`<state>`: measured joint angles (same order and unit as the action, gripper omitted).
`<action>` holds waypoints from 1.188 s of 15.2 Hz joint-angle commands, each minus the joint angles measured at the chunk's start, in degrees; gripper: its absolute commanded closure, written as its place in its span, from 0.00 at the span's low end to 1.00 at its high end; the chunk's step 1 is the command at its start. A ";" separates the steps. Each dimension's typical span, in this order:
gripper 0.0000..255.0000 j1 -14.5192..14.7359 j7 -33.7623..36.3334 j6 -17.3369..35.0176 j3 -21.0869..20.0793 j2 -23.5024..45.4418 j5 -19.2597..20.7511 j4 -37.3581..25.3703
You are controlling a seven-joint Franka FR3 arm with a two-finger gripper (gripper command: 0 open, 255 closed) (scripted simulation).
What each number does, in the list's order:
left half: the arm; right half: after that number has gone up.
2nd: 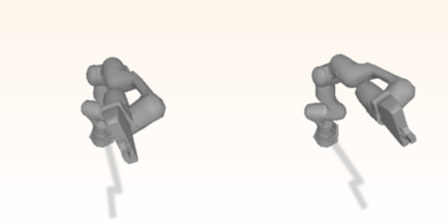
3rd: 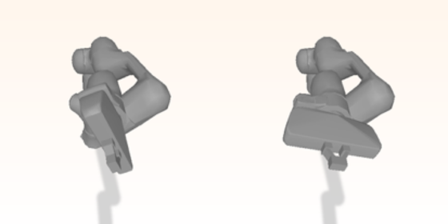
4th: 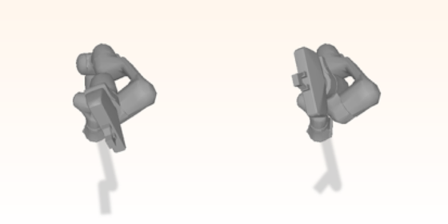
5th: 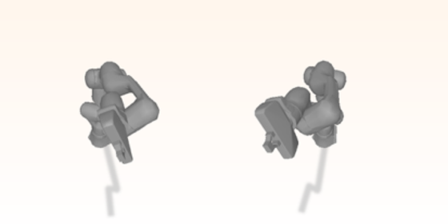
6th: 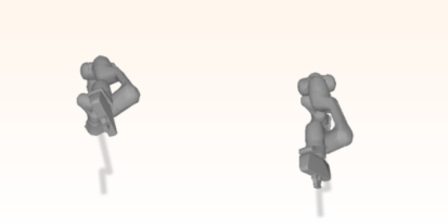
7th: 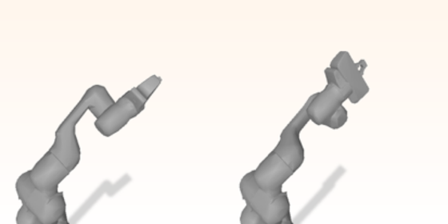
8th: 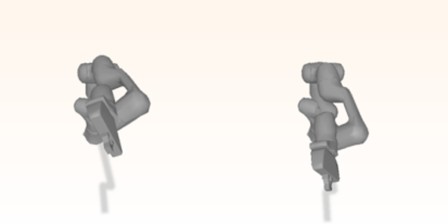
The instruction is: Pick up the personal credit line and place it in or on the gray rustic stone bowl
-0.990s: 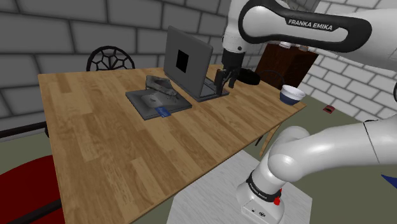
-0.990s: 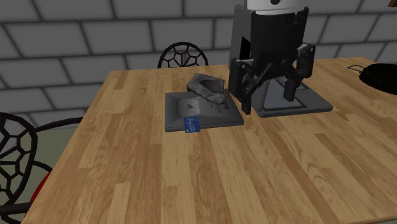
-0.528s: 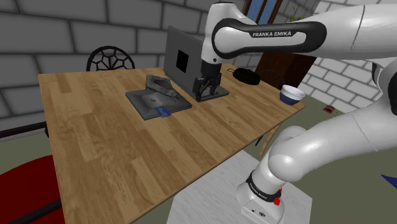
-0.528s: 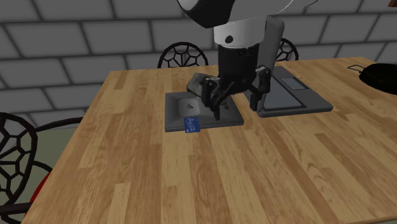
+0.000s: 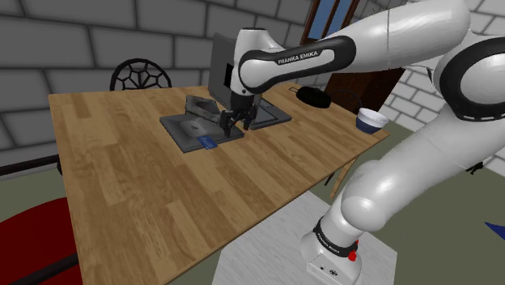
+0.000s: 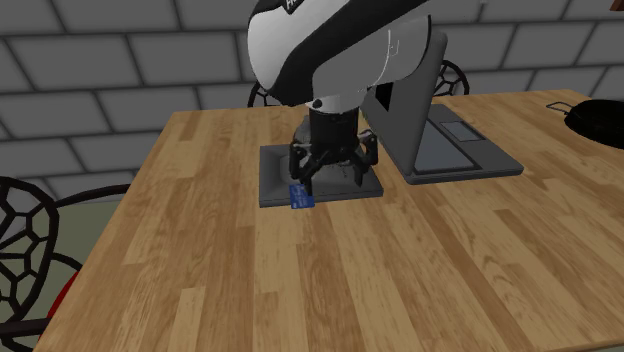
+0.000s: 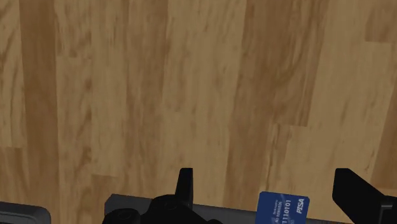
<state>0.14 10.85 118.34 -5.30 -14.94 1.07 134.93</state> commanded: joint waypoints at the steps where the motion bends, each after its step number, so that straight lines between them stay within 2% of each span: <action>1: 0.00 0.18 1.40 2.65 -0.57 4.53 -0.14 -2.40; 8: 0.00 0.61 5.21 10.64 -1.45 19.47 0.34 -10.86; 18: 0.00 0.75 5.93 16.50 -1.33 24.04 1.08 -9.66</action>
<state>0.90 16.69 133.81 -6.68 8.09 2.16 124.99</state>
